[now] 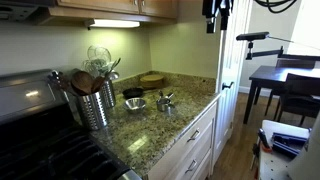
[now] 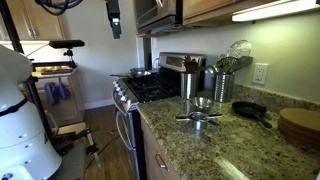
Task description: Separate the measuring cups
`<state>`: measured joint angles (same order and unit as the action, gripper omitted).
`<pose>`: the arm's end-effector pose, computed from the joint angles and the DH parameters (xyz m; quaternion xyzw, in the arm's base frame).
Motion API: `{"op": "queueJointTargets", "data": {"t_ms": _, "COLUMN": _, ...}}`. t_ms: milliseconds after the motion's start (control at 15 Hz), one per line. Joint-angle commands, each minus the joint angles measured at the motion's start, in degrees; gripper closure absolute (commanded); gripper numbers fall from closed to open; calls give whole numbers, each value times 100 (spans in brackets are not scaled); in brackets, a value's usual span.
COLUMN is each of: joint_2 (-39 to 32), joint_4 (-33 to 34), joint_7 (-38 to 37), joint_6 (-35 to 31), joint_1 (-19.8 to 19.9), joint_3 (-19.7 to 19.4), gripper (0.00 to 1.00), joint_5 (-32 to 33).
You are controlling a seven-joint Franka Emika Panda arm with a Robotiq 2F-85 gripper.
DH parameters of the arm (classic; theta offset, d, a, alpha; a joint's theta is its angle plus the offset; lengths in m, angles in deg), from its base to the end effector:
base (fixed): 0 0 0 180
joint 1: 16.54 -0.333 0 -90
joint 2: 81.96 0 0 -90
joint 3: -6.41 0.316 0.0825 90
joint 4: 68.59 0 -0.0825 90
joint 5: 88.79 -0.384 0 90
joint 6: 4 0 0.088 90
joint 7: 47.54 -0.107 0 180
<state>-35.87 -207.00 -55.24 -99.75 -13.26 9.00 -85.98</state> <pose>0.3109 -0.0049 0.5769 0.9957 -0.0777 0.0318 0.0391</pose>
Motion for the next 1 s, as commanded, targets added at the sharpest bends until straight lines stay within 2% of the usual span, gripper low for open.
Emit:
{"op": "queueJointTargets", "data": {"t_ms": 0, "joint_2": -5, "joint_4": 10, "joint_7": -14, "joint_6": 9, "joint_1": -28, "joint_3": -20, "gripper": 0, "joint_5": 15}}
{"op": "queueJointTargets", "data": {"t_ms": 933, "joint_2": -106, "joint_4": -15, "joint_7": -52, "joint_6": -91, "joint_1": -30, "joint_3": -5, "gripper": 0, "joint_5": -9}}
